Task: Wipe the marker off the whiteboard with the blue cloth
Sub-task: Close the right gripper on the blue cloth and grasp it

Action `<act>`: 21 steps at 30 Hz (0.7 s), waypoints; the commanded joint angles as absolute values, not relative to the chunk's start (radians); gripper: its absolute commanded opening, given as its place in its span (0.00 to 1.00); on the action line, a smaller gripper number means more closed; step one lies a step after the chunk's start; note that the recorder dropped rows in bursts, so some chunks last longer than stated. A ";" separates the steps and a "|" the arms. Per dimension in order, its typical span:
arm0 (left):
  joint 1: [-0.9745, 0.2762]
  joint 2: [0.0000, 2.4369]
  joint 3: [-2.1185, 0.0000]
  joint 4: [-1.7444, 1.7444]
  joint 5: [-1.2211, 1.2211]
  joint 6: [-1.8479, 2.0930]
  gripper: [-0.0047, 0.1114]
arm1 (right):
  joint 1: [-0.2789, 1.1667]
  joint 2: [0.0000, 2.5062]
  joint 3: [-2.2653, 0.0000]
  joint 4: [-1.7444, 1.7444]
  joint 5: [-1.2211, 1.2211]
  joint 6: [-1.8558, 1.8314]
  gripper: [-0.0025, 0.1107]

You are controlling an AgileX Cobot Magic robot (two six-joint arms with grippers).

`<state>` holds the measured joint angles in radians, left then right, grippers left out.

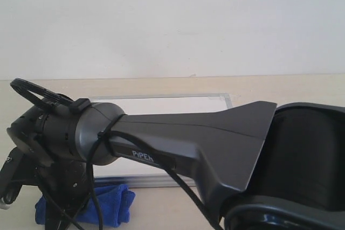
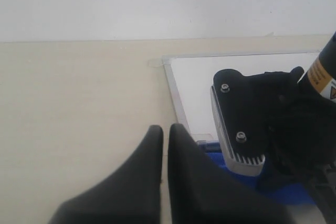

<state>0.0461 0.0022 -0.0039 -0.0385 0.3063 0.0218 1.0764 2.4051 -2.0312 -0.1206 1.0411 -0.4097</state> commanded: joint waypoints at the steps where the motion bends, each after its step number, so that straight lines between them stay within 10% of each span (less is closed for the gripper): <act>1: 0.048 0.000 0.000 -0.041 0.307 0.015 0.07 | 1.078 2.404 -2.036 -0.131 1.039 -0.408 0.02; 21: 0.048 0.000 0.000 -0.041 0.307 0.015 0.07 | 1.078 2.404 -2.036 -0.197 1.101 -0.383 0.02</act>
<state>0.0461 0.0022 -0.0039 -0.0385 0.3063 0.0218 1.0764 2.4051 -2.0327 -0.1681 1.0606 -0.3847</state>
